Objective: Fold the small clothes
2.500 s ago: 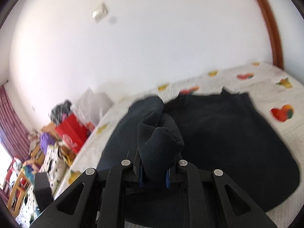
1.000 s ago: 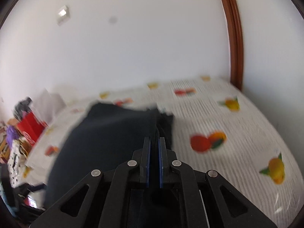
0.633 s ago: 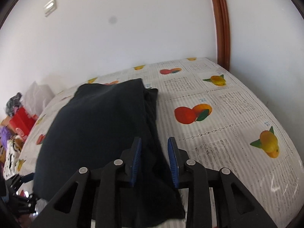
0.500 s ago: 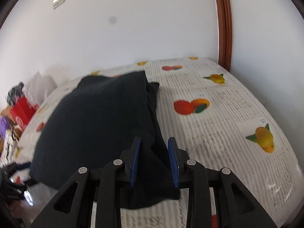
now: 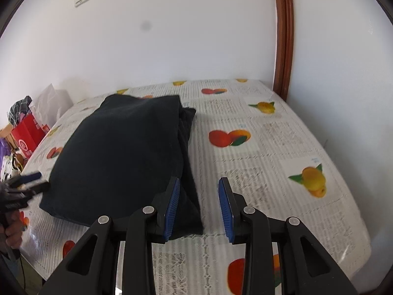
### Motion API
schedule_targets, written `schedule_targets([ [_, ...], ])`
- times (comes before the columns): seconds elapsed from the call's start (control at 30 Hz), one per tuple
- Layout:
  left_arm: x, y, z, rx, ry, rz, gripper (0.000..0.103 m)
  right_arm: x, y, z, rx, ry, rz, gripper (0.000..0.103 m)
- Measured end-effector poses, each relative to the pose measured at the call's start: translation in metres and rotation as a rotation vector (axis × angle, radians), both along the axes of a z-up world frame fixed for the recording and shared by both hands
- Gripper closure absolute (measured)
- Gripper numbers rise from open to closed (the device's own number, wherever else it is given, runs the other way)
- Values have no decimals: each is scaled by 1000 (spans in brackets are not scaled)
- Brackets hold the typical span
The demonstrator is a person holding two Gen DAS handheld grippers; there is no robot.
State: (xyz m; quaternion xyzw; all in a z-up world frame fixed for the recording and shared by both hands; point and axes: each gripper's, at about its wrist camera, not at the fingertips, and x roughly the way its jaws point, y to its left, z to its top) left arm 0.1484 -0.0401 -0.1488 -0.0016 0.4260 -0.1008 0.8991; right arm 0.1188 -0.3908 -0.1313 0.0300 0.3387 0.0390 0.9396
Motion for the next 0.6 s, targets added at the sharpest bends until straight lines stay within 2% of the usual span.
schedule_targets([
  [0.17, 6, 2, 9, -19, 8, -31, 19, 19, -8, 19, 6, -5, 0, 69],
  [0.3, 17, 9, 23, 1, -33, -20, 19, 54, 5, 30, -13, 6, 22, 63],
  [0.4, 35, 18, 26, -21, -23, 0, 20, 89, 24, 37, -61, 26, 54, 59],
  [0.6, 71, 25, 34, -48, -10, -23, 21, 166, 33, 32, 32, 111, 67, 59],
])
